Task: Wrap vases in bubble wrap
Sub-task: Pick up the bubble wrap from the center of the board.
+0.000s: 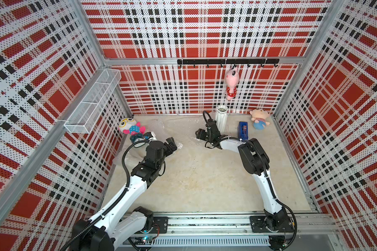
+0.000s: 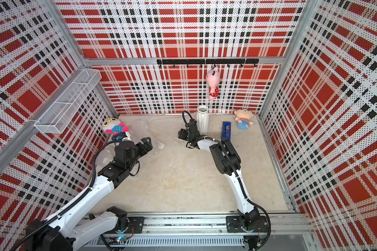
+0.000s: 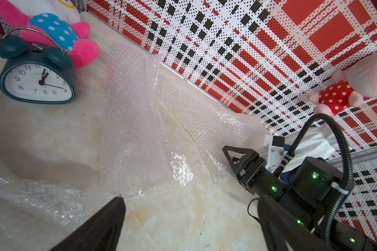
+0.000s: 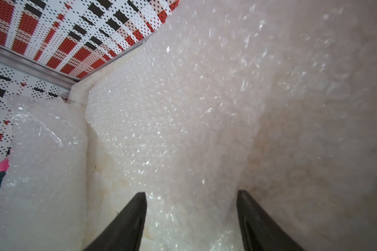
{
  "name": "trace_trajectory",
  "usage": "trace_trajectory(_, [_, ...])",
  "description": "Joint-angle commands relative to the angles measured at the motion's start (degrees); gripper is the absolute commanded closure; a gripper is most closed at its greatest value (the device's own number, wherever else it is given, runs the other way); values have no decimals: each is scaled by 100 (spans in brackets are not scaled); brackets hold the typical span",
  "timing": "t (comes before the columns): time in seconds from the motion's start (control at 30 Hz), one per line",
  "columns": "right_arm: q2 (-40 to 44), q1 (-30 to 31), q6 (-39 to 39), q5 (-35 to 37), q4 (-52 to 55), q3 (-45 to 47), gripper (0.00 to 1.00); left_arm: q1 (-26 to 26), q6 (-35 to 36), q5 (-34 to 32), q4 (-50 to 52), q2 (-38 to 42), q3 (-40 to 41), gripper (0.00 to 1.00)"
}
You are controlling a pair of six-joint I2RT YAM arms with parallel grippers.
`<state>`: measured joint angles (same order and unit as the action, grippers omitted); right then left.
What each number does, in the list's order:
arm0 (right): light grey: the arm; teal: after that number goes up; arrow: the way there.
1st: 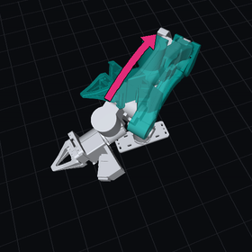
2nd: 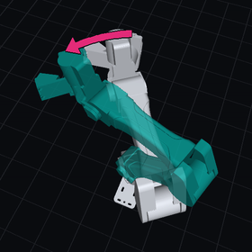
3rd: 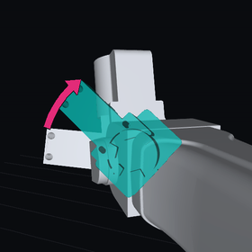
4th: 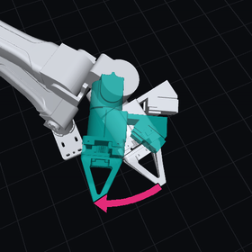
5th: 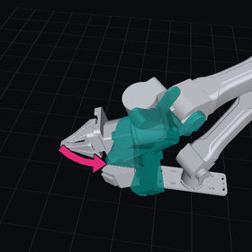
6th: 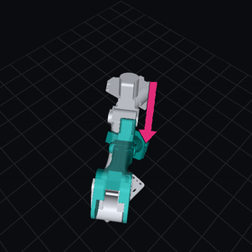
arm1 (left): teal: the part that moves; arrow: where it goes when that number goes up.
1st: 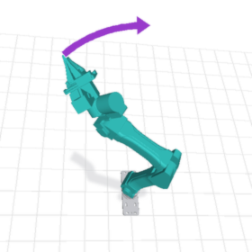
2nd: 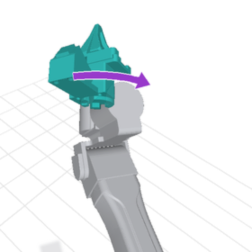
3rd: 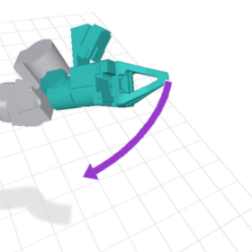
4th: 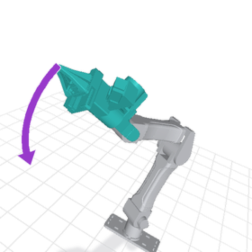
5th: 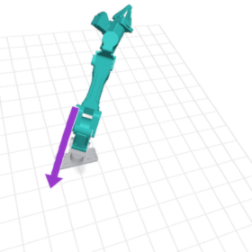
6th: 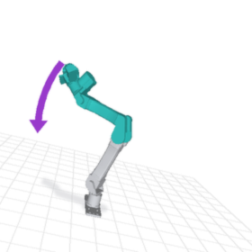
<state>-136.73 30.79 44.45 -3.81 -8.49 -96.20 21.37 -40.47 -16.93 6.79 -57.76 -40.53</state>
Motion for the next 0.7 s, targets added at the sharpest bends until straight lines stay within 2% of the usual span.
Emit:
trace_trajectory(0.0, [47,-25,267,-108,-427,249,40,39,28,-47,-116,-7,54,2])
trace_trajectory(0.1, [-46,-35,196,-340,-619,153,52,43,38,-48,-114,-60,54,2])
trace_trajectory(0.2, [-95,-42,145,-424,-665,44,60,43,48,-47,-116,-91,61,2])
trace_trajectory(0.3, [-150,-98,105,-541,-602,-183,79,18,134,65,-158,-237,82,2])
trace_trajectory(0.43, [-55,-110,-61,-621,-456,-410,99,-10,144,158,7,-540,41,2])
trace_trajectory(0.57, [499,-94,-309,-623,-448,-126,100,-23,136,199,-62,-506,122,2])
trace_trajectory(0.67, [1345,12,-694,-382,-392,450,100,-61,186,303,-149,-479,134,2])
